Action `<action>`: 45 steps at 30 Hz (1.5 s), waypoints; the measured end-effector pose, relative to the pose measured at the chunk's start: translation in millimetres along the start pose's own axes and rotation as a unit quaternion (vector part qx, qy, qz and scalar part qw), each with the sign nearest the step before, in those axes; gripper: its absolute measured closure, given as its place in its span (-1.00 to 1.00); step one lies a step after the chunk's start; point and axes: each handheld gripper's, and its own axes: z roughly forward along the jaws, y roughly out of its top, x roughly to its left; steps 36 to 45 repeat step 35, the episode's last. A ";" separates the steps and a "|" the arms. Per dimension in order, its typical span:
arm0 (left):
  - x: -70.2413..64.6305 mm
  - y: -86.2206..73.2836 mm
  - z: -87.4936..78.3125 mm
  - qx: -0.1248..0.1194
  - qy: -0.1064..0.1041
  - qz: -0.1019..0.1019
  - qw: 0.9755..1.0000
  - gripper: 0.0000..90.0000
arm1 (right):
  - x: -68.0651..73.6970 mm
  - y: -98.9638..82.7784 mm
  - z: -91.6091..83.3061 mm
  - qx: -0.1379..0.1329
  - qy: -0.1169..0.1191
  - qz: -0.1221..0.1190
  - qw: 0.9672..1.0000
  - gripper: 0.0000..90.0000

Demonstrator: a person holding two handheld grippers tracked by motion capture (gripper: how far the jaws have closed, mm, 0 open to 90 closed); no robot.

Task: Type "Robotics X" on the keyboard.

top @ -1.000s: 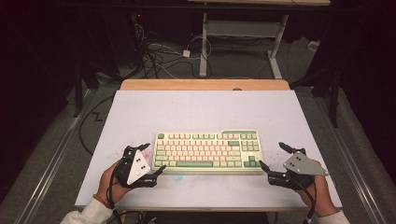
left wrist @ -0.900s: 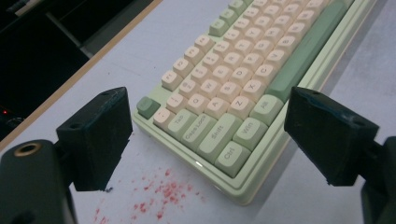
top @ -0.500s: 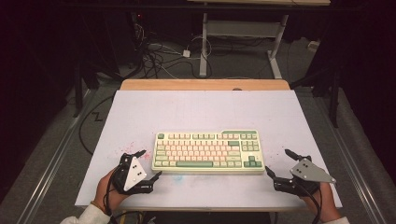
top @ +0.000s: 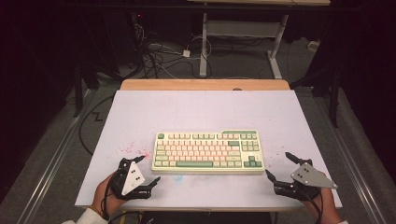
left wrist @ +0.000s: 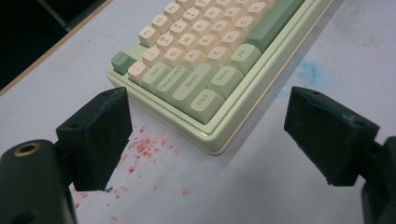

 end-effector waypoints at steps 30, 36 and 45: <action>3.7 0.6 7.0 0.005 -0.009 -0.003 1.000 -0.68 | -0.9 -1.7 0.0 0.003 -0.005 -0.004 1.000 -0.66; 4.7 2.9 10.3 0.008 -0.012 -0.010 1.000 -0.68 | -2.0 -2.9 1.0 0.006 -0.004 -0.002 1.000 -0.66; 4.7 2.9 10.3 0.008 -0.012 -0.010 1.000 -0.68 | -2.0 -2.9 1.0 0.006 -0.004 -0.002 1.000 -0.66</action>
